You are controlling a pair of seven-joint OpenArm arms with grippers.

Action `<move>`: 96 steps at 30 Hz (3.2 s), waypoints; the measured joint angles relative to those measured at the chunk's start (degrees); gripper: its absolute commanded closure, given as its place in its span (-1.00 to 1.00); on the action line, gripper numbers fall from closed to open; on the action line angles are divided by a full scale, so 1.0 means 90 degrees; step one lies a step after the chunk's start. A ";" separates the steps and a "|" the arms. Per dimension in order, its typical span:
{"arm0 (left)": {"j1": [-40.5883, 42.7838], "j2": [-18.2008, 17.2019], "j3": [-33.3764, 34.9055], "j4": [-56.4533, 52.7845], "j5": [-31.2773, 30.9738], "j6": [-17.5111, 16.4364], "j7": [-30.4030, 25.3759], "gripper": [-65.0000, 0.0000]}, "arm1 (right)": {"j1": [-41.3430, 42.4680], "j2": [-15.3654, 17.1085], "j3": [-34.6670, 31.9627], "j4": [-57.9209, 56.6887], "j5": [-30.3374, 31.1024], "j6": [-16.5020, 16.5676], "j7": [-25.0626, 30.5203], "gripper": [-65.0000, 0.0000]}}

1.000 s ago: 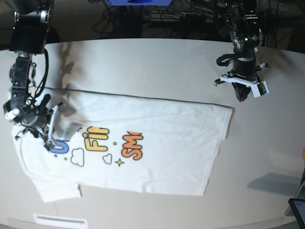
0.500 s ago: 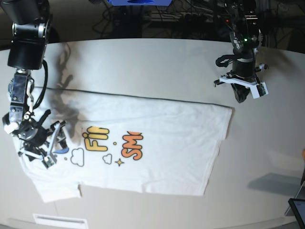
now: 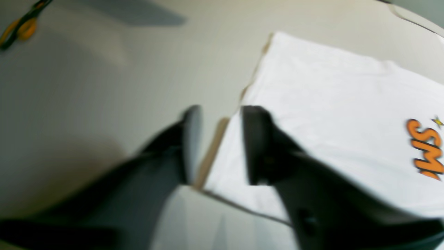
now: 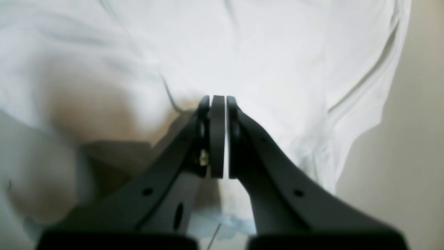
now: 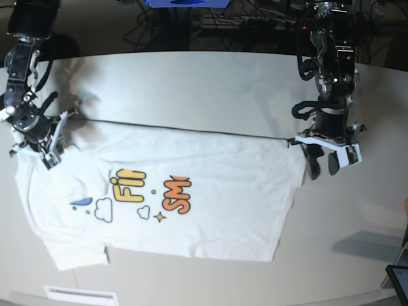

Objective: Fold the T-shirt properly
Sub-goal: 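Lower the left gripper and grasp the folded shirt edge, then hold the edge with both grippers and pull it taut toward the arms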

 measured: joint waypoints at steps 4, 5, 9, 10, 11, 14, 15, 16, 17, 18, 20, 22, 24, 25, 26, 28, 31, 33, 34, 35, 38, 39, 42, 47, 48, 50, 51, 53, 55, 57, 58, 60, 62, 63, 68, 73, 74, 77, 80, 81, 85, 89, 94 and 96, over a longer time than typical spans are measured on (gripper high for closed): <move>-0.0233 -0.0039 0.0236 -0.0605 -0.0029 -0.0095 0.0032 -0.39 | -0.0136 -0.0002 0.0221 0.0000 -0.0012 -0.0172 0.0012 0.99; -0.0306 -0.0056 0.0253 -0.0794 -0.0022 -0.0080 0.0061 -0.39 | -0.0131 0.0000 0.0260 0.0000 -0.0017 -0.0221 0.0012 0.99; -0.0636 -0.0061 0.0250 -0.1404 -0.0015 -0.0051 0.0017 -0.39 | -0.0107 -0.0005 0.0277 -0.0002 -0.0017 -0.0228 0.0012 0.99; -0.0726 -0.0049 0.0255 -0.1562 -0.0022 -0.0087 0.0015 -0.39 | -0.0092 0.0000 0.0277 -0.0039 0.0000 -0.0226 0.0017 0.99; -0.0799 -0.0036 0.0287 -0.1678 -0.0022 -0.0085 0.0034 -0.39 | -0.0063 -0.0007 0.0277 -0.0097 0.0000 -0.0238 0.0024 0.99; -0.1044 -0.0085 0.0534 -0.1863 -0.0032 -0.0046 0.0036 -0.39 | 0.0012 -0.0185 0.0316 -0.0245 -0.0012 -0.0236 0.0039 0.99; -0.1178 -0.0080 0.0617 -0.1916 -0.0029 -0.0056 0.0032 -0.39 | 0.0017 -0.0202 0.0294 -0.0255 0.0000 -0.0219 0.0034 0.99; -0.1321 -0.0085 0.0724 -0.2001 -0.0024 -0.0124 -0.0002 -0.39 | 0.0027 -0.0223 0.0289 -0.0274 0.0002 -0.0221 0.0068 0.99; -0.1457 -0.0085 0.0840 -0.2106 -0.0019 -0.0202 -0.0019 -0.39 | 0.0061 -0.0265 0.0304 -0.0311 0.0002 -0.0223 0.0056 0.99; -0.1583 -0.0087 0.0950 -0.2220 0.0007 -0.0274 -0.0005 -0.39 | 0.0104 -0.0301 0.0313 -0.0372 -0.0024 -0.0253 0.0058 0.97; -0.1693 -0.0073 0.1146 -0.2331 -0.0005 -0.0359 0.0010 -0.38 | 0.0146 -0.0328 0.0311 -0.0389 -0.0015 -0.0255 0.0039 0.85; -0.1736 -0.0068 0.1253 -0.2412 -0.0027 -0.0415 0.0012 -0.38 | 0.0155 -0.0325 0.0311 -0.0386 0.0000 -0.0240 0.0083 0.69; -0.1807 -0.0058 0.1253 -0.2560 -0.0019 -0.0413 0.0012 -0.38 | 0.0160 -0.0323 0.0313 -0.0386 0.0000 -0.0240 0.0063 0.56; -0.1824 -0.0046 0.1234 -0.2611 -0.0022 -0.0391 -0.0002 -0.38 | 0.0160 -0.0323 0.0313 -0.0386 -0.0005 -0.0243 0.0058 0.51; -0.1836 -0.0046 0.1231 -0.2679 -0.0017 -0.0384 -0.0034 -0.38 | 0.0160 -0.0325 0.0311 -0.0386 0.0000 -0.0243 0.0061 0.45; -0.1863 -0.0024 0.1236 -0.2866 -0.0022 -0.0386 -0.0019 -0.38 | 0.0163 -0.0325 0.0311 -0.0386 -0.0002 -0.0240 0.0058 0.34; -0.1923 -0.0012 0.1251 -0.3121 -0.0019 -0.0389 0.0005 -0.38 | 0.0160 -0.0323 0.0313 -0.0386 0.0000 -0.0243 0.0061 0.17; -0.1948 -0.0075 0.1455 -0.3230 -0.0022 -0.0367 -0.0012 -0.38 | 0.0160 -0.0325 0.0313 -0.0386 0.0000 -0.0240 0.0061 0.09; -0.1977 -0.0104 0.1622 -0.3269 -0.0022 -0.0362 -0.0012 -0.38 | 0.0165 -0.0323 0.0313 -0.0418 0.0002 -0.0240 0.0070 0.07; -0.2011 -0.0104 0.1768 -0.3313 0.0002 -0.0367 -0.0007 -0.38 | 0.0177 -0.0323 0.0313 -0.0500 0.0012 -0.0243 0.0090 0.06; -0.2137 -0.0061 0.2135 -0.3548 -0.0017 -0.0440 -0.0017 -0.38 | 0.0231 -0.0335 0.0321 -0.0860 0.0085 -0.0265 0.0214 0.06; -0.2130 -0.0029 0.2176 -0.3597 -0.0029 -0.0437 -0.0083 -0.38 | 0.0260 -0.0311 0.0321 -0.0952 0.0102 -0.0267 0.0265 0.06; -0.2067 -0.0039 0.2178 -0.3631 -0.0002 -0.0435 -0.0209 -0.38 | 0.0299 -0.0308 0.0325 -0.1120 0.0177 -0.0296 0.0367 0.06; -0.1549 -0.0090 0.2118 -0.3300 0.0095 -0.0410 -0.0491 -0.38 | 0.0175 -0.0306 0.0335 -0.1117 0.0228 -0.0340 0.0542 0.06; -0.1467 -0.0102 0.2118 -0.3242 0.0097 -0.0410 -0.0488 -0.38 | 0.0141 -0.0306 0.0338 -0.1112 0.0270 -0.0340 0.0542 0.06; -0.1333 -0.0107 0.2103 -0.3167 0.0102 -0.0410 -0.0505 -0.38 | 0.0102 -0.0284 0.0338 -0.1105 0.0289 -0.0340 0.0544 0.06; -0.1260 -0.0107 0.2093 -0.3135 0.0104 -0.0408 -0.0556 -0.38 | 0.0080 -0.0272 0.0338 -0.1103 0.0301 -0.0340 0.0546 0.06; -0.1120 -0.0107 0.2093 -0.3079 0.0148 -0.0396 -0.0680 -0.38 | -0.0005 -0.0270 0.0338 -0.1076 0.0323 -0.0342 0.0641 0.06; -0.1001 -0.0109 0.2086 -0.2975 0.0146 -0.0359 -0.0685 -0.38 | -0.0061 -0.0270 0.0342 -0.1069 0.0357 -0.0459 0.0663 0.06; -0.0882 -0.0119 0.2089 -0.2846 0.0146 -0.0338 -0.0680 -0.38 | -0.0131 -0.0270 0.0342 -0.1064 0.0403 -0.0619 0.0724 0.06; -0.0804 -0.0119 0.2089 -0.2754 0.0146 -0.0304 -0.0653 -0.38 | -0.0165 -0.0272 0.0342 -0.1061 0.0457 -0.0678 0.0738 0.06; -0.0636 -0.0119 0.2084 -0.2540 0.0146 -0.0294 -0.0588 -0.38 | -0.0187 -0.0270 0.0345 -0.1061 0.0466 -0.0675 0.0763 0.06; -0.0498 -0.0119 0.2084 -0.2385 0.0146 -0.0294 -0.0539 -0.38 | -0.0194 -0.0270 0.0345 -0.1061 0.0464 -0.0678 0.0770 0.06; -0.0452 -0.0119 0.2084 -0.2348 0.0146 -0.0287 -0.0539 -0.38 | -0.0211 -0.0260 0.0342 -0.1061 0.0464 -0.0682 0.0782 0.06; -0.0255 -0.0119 0.2118 -0.2271 0.0148 -0.0015 -0.0644 -0.38 | -0.0253 -0.0194 0.0342 -0.1049 0.0500 -0.0673 0.0816 0.06; 0.0189 -0.0119 0.2089 -0.1863 0.0170 0.0024 -0.0629 -0.38 | -0.0381 -0.0163 0.0345 -0.1003 0.0522 -0.0699 0.0872 0.06; 0.0267 -0.0121 0.2089 -0.1778 0.0170 0.0024 -0.0605 -0.38 | -0.0413 -0.0163 0.0345 -0.0979 0.0508 -0.0704 0.0872 0.06; 0.0464 -0.0228 0.2093 -0.1503 0.0136 0.0036 -0.0410 -0.38 | -0.0578 -0.0163 0.0347 -0.0792 0.0488 -0.0750 0.0852 0.06; 0.0678 -0.0389 0.2096 -0.1246 0.0095 0.0223 -0.0262 -0.38 | -0.0780 -0.0148 0.0350 -0.0595 0.0459 -0.0760 0.0828 0.06; 0.0743 -0.0425 0.2093 -0.1141 0.0100 0.0240 -0.0114 -0.38 | -0.0831 -0.0148 0.0350 -0.0556 0.0457 -0.0775 0.0826 0.06; 0.0719 -0.0508 0.2093 -0.0767 0.0095 0.0262 0.0806 -0.38 | -0.0940 -0.0138 0.0350 -0.0498 0.0464 -0.0789 0.0852 0.06; 0.0947 -0.0500 0.2096 -0.0418 0.0080 0.0262 0.1076 -0.38 | -0.1088 -0.0143 0.0367 -0.0481 0.0510 -0.0833 0.0996 0.06; 0.1093 -0.0449 0.2093 -0.0187 0.0046 0.0260 0.1416 -0.38 | -0.1384 -0.0134 0.0410 -0.0287 0.0549 -0.0838 0.1061 0.06; 0.1166 -0.0413 0.2081 -0.0175 0.0056 0.0262 0.1387 -0.38 | -0.1549 -0.0202 0.0593 -0.0153 0.0559 -0.0775 0.1035 0.06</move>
